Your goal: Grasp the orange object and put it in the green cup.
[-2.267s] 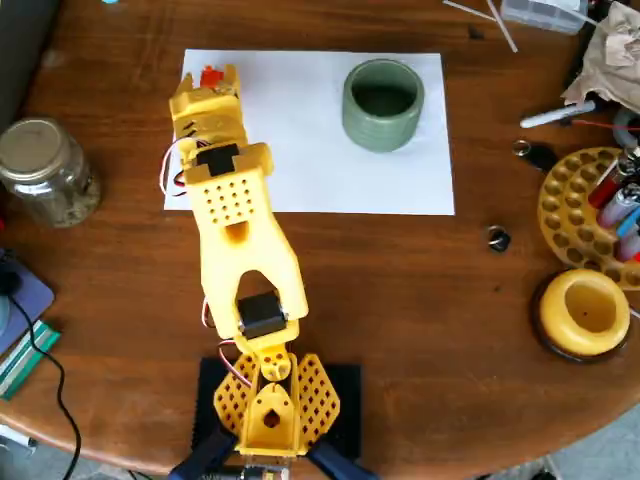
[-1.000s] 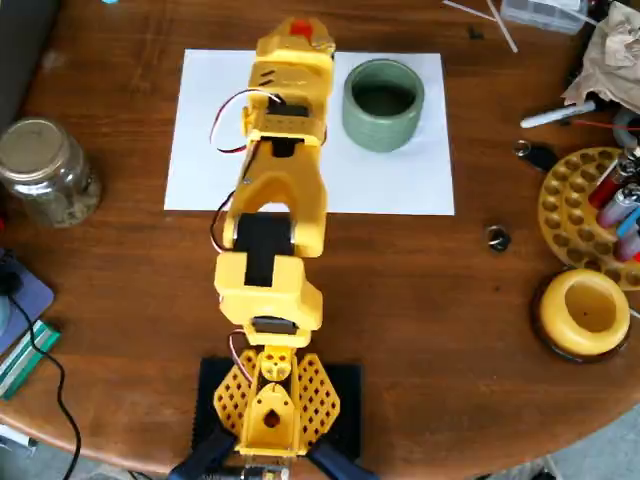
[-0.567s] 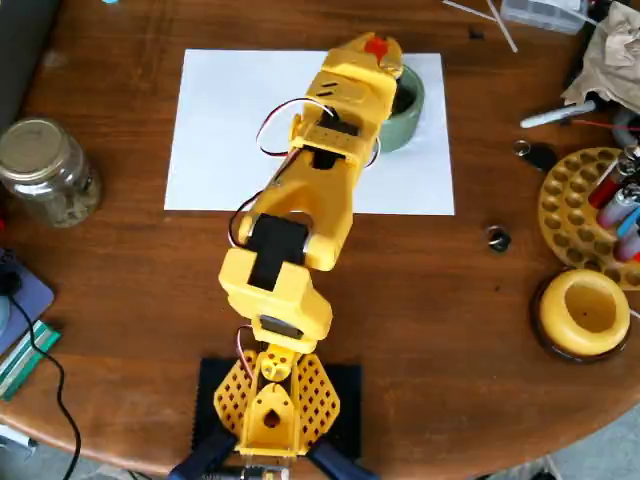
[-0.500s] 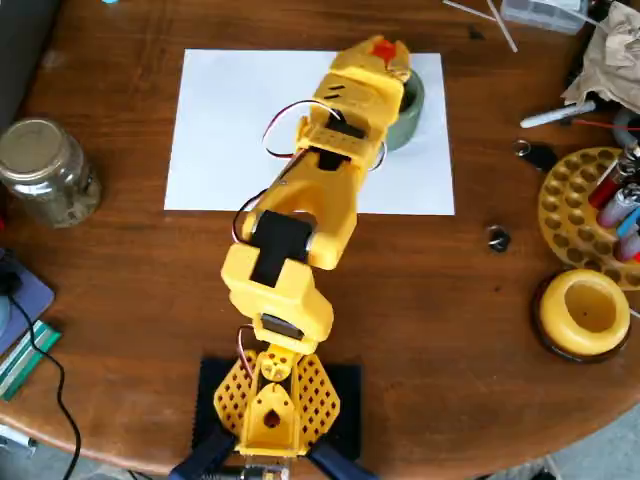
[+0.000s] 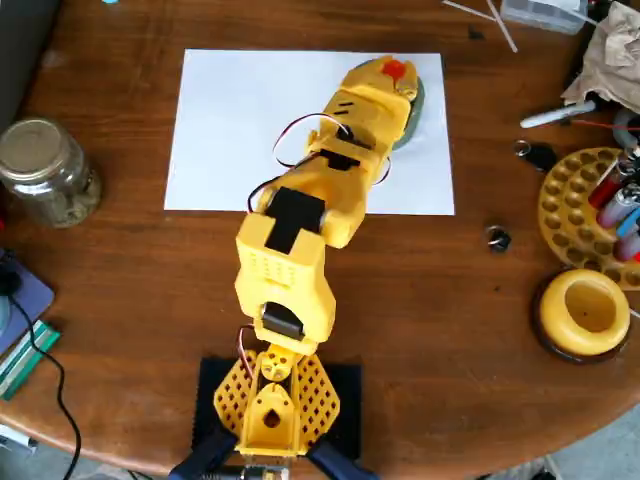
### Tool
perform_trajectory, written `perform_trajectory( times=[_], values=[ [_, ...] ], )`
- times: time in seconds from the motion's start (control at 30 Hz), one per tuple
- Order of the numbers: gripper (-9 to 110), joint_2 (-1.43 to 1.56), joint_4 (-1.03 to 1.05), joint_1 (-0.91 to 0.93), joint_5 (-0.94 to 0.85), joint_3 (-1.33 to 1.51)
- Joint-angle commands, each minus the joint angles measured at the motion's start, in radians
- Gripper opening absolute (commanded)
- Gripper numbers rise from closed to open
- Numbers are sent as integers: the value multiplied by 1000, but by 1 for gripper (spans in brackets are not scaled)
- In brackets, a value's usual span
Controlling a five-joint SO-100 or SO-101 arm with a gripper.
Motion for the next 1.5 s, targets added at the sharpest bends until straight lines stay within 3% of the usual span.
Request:
perform_trajectory(
  times=[0.0, 0.33, 0.67, 0.9, 1.17, 1.37, 1.47],
  values=[
    [0, -3, -18, -15, -11, -37],
    [22, -5, -38, -46, -15, -32],
    [3, 52, -11, -83, -25, -26],
    [0, 285, 407, -144, -63, -41],
    [0, 641, 827, -176, -704, 25],
    [0, 1029, 845, -190, -1216, 354],
    [0, 1267, 893, -190, -1362, 520]
  ],
)
